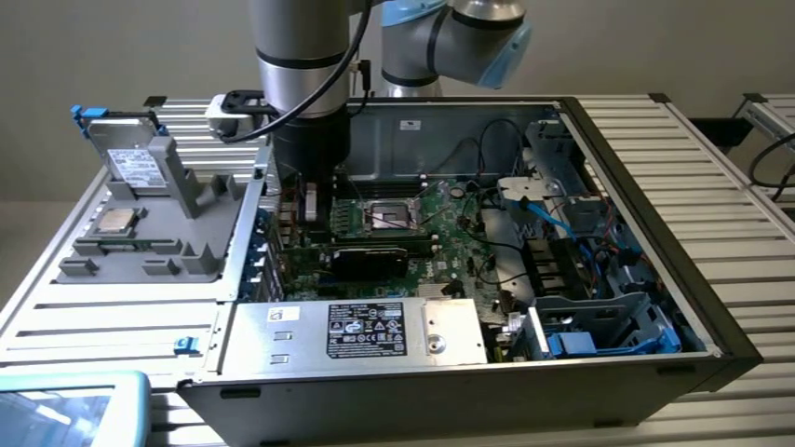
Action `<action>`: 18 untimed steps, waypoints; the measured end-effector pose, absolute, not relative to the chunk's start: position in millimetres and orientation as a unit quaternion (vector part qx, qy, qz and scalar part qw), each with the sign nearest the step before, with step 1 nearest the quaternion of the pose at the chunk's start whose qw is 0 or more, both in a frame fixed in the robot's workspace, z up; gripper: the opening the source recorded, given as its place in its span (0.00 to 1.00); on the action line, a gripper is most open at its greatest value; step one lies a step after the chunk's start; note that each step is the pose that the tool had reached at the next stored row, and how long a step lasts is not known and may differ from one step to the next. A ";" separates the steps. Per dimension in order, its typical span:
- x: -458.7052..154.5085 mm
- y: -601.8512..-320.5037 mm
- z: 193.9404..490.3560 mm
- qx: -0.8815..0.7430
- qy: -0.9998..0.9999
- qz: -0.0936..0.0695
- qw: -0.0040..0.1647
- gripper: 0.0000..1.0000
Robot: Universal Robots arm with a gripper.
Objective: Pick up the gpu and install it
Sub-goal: 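Press down on the gpu until it lock into place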
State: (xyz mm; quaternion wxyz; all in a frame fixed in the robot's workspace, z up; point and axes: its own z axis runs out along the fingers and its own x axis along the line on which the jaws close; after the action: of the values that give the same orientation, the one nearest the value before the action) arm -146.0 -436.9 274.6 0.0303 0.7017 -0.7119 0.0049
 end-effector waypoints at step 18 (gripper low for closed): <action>-145.8 -438.2 263.6 0.705 -0.708 0.000 0.038 0.12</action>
State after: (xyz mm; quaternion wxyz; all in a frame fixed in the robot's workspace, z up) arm -145.8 -438.2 263.6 0.0384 0.7052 -0.7080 -0.0004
